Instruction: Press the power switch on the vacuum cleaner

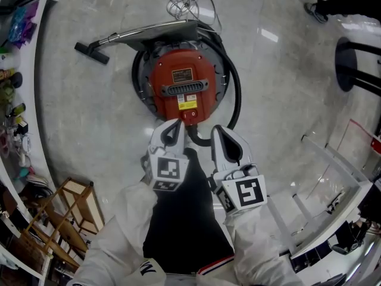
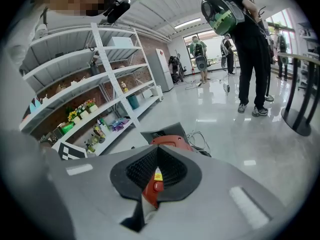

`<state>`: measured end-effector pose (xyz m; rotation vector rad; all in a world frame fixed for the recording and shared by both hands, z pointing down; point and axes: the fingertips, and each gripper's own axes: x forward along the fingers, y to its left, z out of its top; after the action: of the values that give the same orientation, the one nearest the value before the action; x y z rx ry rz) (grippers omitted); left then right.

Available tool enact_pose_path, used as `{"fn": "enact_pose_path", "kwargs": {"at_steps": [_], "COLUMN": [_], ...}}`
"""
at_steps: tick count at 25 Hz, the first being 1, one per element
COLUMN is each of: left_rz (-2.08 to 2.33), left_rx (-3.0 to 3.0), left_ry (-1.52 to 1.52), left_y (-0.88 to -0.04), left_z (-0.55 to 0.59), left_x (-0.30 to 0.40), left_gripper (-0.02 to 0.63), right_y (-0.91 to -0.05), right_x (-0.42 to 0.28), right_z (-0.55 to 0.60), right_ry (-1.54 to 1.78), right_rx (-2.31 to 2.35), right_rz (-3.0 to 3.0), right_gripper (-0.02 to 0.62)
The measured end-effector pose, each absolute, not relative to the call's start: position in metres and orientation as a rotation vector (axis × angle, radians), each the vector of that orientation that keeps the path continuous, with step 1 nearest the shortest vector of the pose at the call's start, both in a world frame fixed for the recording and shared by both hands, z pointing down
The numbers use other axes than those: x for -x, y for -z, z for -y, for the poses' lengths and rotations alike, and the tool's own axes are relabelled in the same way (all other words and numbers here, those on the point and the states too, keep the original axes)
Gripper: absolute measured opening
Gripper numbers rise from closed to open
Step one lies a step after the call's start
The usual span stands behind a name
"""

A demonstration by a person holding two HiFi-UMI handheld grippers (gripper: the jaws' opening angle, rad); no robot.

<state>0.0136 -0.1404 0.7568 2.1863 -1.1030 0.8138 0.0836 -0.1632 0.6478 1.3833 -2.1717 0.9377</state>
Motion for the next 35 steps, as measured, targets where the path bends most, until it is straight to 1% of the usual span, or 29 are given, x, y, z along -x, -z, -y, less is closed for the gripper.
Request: {"fn": "enact_pose_path", "kwargs": {"at_steps": [16, 35], "left_rz": [0.972, 0.939], "left_rx": [-2.208, -2.189], "left_ry": [-0.954, -1.001], "left_y": [-0.803, -0.815], "left_z": [0.124, 0.124], "left_x": [-0.03, -0.033], "left_gripper": [0.0, 0.0], "right_y": [-0.658, -0.66], "right_x": [-0.087, -0.091], "right_z": [0.159, 0.164], "right_ry": [-0.964, -0.982], "right_rx": [-1.376, -1.401], "right_rz": [2.142, 2.137], "right_gripper": [0.0, 0.0]}}
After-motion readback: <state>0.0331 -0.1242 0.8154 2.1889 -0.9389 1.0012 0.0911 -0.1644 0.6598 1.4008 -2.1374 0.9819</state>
